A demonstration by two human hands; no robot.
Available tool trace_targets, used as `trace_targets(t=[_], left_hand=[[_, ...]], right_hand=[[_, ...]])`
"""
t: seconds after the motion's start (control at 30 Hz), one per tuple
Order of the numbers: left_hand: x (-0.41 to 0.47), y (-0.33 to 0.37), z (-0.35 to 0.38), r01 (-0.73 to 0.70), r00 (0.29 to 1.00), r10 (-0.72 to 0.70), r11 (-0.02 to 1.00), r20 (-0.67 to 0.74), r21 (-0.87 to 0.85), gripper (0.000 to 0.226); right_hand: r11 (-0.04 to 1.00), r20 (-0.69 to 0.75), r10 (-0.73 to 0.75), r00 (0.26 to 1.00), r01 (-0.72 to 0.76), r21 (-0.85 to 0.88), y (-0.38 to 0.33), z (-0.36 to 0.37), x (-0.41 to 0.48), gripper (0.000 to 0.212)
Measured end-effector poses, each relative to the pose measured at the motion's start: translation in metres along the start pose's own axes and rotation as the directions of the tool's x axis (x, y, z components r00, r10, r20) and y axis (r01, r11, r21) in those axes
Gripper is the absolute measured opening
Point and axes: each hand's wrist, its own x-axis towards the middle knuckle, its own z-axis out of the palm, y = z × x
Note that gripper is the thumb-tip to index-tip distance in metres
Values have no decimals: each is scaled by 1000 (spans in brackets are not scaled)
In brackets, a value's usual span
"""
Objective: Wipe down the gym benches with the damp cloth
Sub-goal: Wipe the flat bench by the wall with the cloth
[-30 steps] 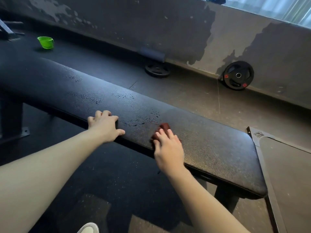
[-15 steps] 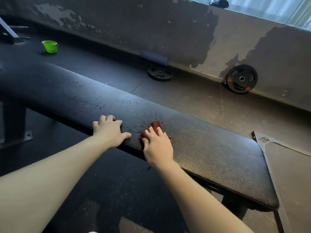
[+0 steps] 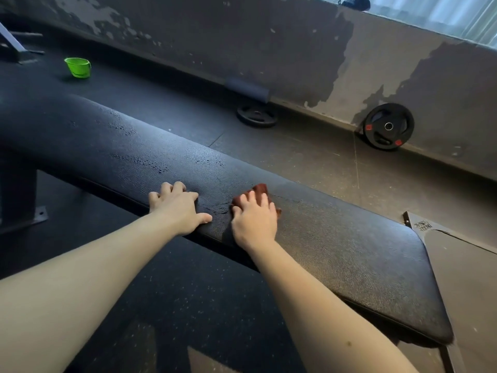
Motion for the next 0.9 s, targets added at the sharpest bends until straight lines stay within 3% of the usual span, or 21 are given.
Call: trace_targets(t=[0.13,0.27,0.4,0.6,0.7,0.9], left_hand=[[0,-1,-2,0,1000,1,1000,13,-13,72],[0,0,-3,-12,1000,12,1000,12,-12,71],[1,1,-3,-19,1000,19,1000,4,-11,71],[2,1,-3,-9,1000,9,1000,6,-22,71],[2,0,-4,-13,1000,13,1000,2,-26,72],[2,-3,-3,-32,999,32,999,-4,-6,75]], right_hand=[[993,-11,-91,996,91,74,33,-14,3,29],[988,-43,152,987,-152,10,102,-34,11,38],[963,-49,262,964,-265,-52,96,-23,29,42],[1000,-35,10,999,-10,0,11,-5,42,39],[996,1,-28,1000,28,84,26,-19,44,34],[973,-32,230,973,-230,-11,105,-33,69,35]])
